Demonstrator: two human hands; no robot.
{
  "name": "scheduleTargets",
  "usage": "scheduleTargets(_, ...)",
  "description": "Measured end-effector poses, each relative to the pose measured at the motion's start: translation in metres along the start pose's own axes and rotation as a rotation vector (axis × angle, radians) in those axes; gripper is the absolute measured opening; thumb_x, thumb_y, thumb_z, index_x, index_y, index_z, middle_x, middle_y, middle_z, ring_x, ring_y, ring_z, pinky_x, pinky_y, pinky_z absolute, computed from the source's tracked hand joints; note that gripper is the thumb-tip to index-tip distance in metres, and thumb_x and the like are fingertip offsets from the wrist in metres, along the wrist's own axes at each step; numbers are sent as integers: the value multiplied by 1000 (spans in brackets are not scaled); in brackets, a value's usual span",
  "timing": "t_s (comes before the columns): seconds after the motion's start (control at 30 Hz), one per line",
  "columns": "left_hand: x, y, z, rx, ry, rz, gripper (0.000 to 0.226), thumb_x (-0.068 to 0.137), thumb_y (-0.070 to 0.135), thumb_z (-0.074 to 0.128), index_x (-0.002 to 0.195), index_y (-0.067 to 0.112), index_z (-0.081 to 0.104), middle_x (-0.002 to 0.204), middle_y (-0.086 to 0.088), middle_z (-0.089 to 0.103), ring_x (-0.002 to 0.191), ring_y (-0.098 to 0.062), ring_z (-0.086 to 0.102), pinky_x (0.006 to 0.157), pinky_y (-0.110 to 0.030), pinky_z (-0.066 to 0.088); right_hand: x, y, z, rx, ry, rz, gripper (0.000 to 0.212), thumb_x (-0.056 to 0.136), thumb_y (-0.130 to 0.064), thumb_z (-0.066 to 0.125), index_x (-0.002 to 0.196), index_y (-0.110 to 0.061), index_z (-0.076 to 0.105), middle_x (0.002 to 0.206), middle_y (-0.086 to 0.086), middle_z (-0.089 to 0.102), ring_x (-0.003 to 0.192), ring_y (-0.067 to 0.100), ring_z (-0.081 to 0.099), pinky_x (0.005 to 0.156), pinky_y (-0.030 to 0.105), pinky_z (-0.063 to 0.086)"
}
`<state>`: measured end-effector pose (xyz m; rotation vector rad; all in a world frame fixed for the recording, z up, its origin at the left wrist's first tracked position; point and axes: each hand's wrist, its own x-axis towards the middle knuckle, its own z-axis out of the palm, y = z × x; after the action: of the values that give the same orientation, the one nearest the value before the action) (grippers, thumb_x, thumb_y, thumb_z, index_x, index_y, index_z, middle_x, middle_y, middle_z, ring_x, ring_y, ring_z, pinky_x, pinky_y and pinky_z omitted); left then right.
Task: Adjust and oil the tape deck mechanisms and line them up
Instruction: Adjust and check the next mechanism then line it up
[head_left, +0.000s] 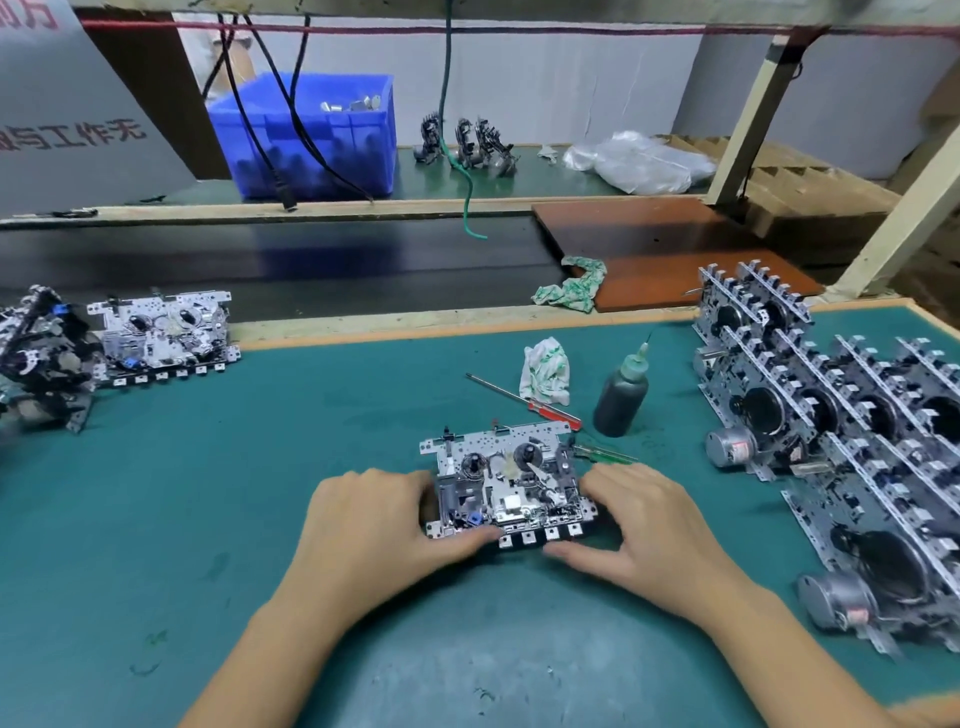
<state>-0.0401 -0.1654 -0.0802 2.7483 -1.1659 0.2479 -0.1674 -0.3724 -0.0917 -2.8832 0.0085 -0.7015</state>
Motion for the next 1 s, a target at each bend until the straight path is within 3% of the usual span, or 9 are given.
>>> scheduleTargets(0.1, -1, 3, -3, -13, 69, -12, 71, 56, 93, 8, 47, 25, 27, 39, 1, 38, 50, -20, 55, 41, -23, 16, 1, -3, 0, -13, -5, -21, 46, 76, -62, 49, 63, -18, 46, 58, -13, 35, 51, 11, 30, 51, 21, 24)
scheduleTargets(0.23, -3, 9, -3, -71, 148, 33, 67, 58, 87, 34, 41, 23, 28, 29, -2, 40, 29, -23, 47, 40, -18, 14, -1, -3, 1, 3, -1, 49, 43, 71, -60, 50, 56, -20, 40, 50, -7, 42, 41, 18, 43, 40, 22, 31)
scheduleTargets(0.33, -6, 12, 1, -127, 170, 45, 60, 56, 84, 40, 49, 26, 26, 31, -1, 43, 29, -21, 48, 41, -18, 15, 0, -3, 1, -7, -6, 67, 41, 71, -60, 48, 60, -25, 31, 49, -5, 42, 40, 19, 44, 39, 25, 30)
scheduleTargets(0.43, -5, 11, 7, -190, 221, 8, 60, 58, 79, 46, 44, 23, 34, 32, 0, 42, 30, -21, 48, 40, -18, 21, 3, -3, 1, 0, -34, 86, 42, 73, -63, 47, 60, -25, 32, 51, -7, 41, 43, 18, 42, 40, 27, 29)
scheduleTargets(0.6, -5, 11, 13, -200, 275, -21, 61, 60, 74, 49, 42, 17, 38, 32, 0, 40, 29, -22, 45, 40, -19, 21, 2, -1, -1, 18, -94, 8, 48, 69, -66, 51, 60, -19, 45, 54, -9, 41, 46, 16, 41, 41, 25, 32)
scheduleTargets(0.77, -6, 9, 12, -246, 271, 108, 58, 58, 78, 49, 55, 23, 29, 35, 2, 42, 31, -19, 46, 36, -20, 27, 1, -6, 4, 5, -48, 76, 48, 73, -62, 48, 56, -17, 40, 51, -9, 35, 41, 22, 44, 40, 27, 34)
scheduleTargets(1.0, -5, 13, 15, -189, 265, 2, 61, 60, 73, 48, 43, 14, 43, 30, -1, 38, 28, -21, 44, 38, -20, 23, 2, -6, -1, 71, -78, 46, 44, 68, -64, 50, 62, -23, 34, 56, -13, 32, 45, 17, 38, 45, 25, 33)
